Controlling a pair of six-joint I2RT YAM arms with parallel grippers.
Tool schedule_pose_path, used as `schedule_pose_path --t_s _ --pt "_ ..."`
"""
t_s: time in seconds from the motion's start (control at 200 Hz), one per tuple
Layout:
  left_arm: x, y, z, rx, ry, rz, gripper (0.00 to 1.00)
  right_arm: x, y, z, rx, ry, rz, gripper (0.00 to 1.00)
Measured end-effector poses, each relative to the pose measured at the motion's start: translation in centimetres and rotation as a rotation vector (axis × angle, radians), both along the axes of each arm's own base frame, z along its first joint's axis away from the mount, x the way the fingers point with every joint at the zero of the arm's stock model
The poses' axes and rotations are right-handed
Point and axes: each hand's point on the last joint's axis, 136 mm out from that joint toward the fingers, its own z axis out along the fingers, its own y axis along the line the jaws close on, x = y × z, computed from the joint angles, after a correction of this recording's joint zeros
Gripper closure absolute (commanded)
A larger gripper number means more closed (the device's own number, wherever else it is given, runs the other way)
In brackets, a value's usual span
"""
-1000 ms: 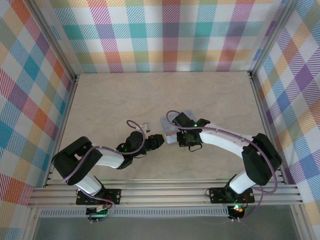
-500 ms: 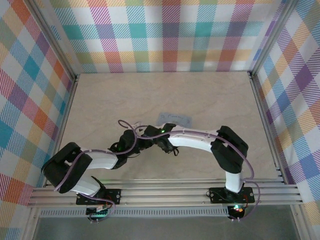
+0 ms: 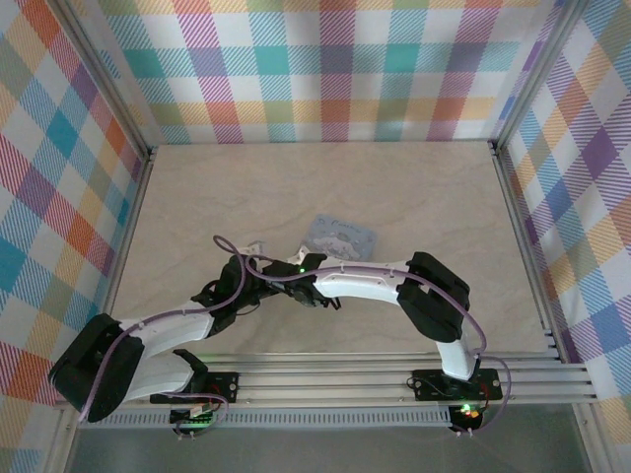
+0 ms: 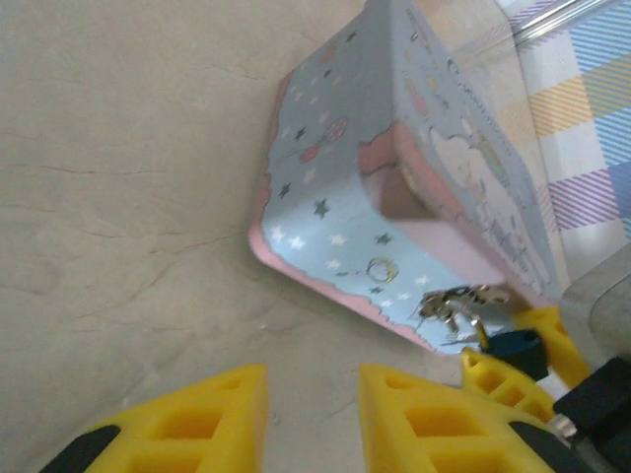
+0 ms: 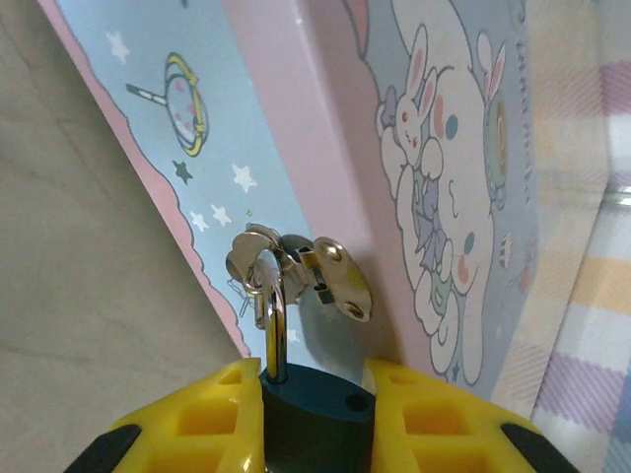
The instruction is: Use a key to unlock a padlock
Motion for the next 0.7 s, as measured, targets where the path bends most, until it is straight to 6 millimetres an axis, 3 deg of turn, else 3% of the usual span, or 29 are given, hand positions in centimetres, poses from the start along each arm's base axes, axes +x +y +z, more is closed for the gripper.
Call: schedule_pose_path --t_s 0.235,0.375,0.53,0.7 --pt "-1.9 1.1 -2.8 0.104 0.102 -0.037 0.64 0.7 -0.4 -3.0 -0.129 -0.045 0.163 1.00" --pt "-2.6 1.4 -3.5 0.157 0.150 -0.064 0.63 1.2 -0.3 -4.0 -0.190 -0.083 0.252 1.00" --pt "-3.4 2.1 -3.2 0.216 0.172 -0.090 0.62 1.6 0.5 -3.4 -0.156 -0.131 0.305 1.00" --pt "-3.8 3.3 -0.5 0.251 0.117 -0.077 0.61 1.9 2.2 -0.6 -0.066 -0.193 0.382 1.00"
